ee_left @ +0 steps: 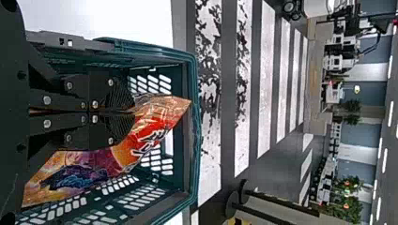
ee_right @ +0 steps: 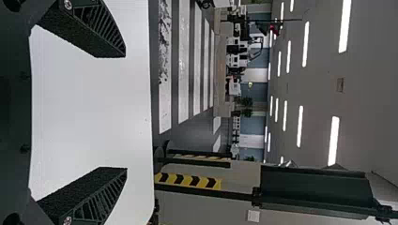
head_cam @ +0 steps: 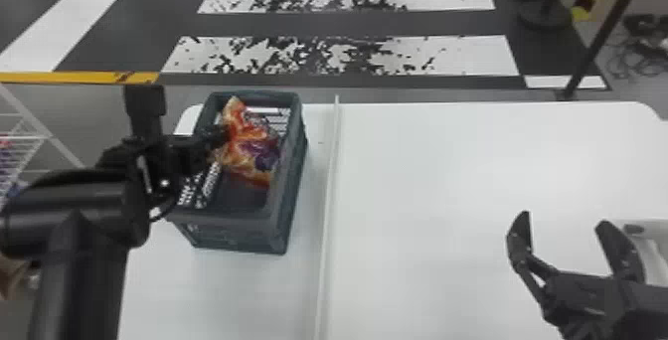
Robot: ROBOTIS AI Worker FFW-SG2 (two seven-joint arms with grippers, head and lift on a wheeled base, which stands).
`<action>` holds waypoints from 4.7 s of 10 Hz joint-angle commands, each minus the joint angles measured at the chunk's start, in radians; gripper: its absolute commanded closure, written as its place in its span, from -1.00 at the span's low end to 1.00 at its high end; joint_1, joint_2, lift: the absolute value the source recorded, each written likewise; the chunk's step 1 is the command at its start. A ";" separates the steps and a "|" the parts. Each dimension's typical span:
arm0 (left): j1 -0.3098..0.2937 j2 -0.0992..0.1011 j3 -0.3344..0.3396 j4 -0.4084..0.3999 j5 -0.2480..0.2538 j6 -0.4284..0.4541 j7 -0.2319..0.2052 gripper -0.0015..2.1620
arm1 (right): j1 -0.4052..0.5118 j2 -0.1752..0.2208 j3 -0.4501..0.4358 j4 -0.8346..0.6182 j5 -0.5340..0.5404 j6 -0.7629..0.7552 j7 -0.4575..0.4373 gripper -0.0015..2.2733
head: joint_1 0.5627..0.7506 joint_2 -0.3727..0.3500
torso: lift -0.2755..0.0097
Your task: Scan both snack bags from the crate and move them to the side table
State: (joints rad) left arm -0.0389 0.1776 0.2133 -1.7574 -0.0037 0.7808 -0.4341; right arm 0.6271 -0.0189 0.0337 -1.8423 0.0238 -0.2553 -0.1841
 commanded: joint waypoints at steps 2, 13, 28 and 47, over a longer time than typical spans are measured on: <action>0.037 -0.003 0.040 -0.114 0.022 0.044 0.005 0.98 | 0.002 0.000 -0.002 0.000 -0.002 0.000 0.000 -0.94 | 0.41 0.32 | 0.40; 0.241 0.002 0.345 -0.654 0.502 0.225 0.018 0.98 | 0.002 0.002 -0.002 -0.002 -0.004 0.000 0.000 -0.94 | 0.41 0.41 | 0.40; 0.248 -0.158 -0.252 -0.114 0.406 -0.238 -0.049 0.98 | -0.023 -0.006 0.000 0.011 -0.022 0.003 -0.002 -0.94 | 0.41 -0.56 | 0.40; 0.490 -0.105 -0.341 -0.392 -0.087 -0.481 0.121 -0.93 | -0.041 -0.013 -0.015 -0.002 -0.084 0.187 0.000 -0.96 | 0.41 -0.74 | 0.40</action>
State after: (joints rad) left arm 0.4197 0.0604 -0.1687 -2.1304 -0.1136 0.3735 -0.3133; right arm 0.5910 -0.0306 0.0232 -1.8390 -0.0544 -0.1053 -0.1837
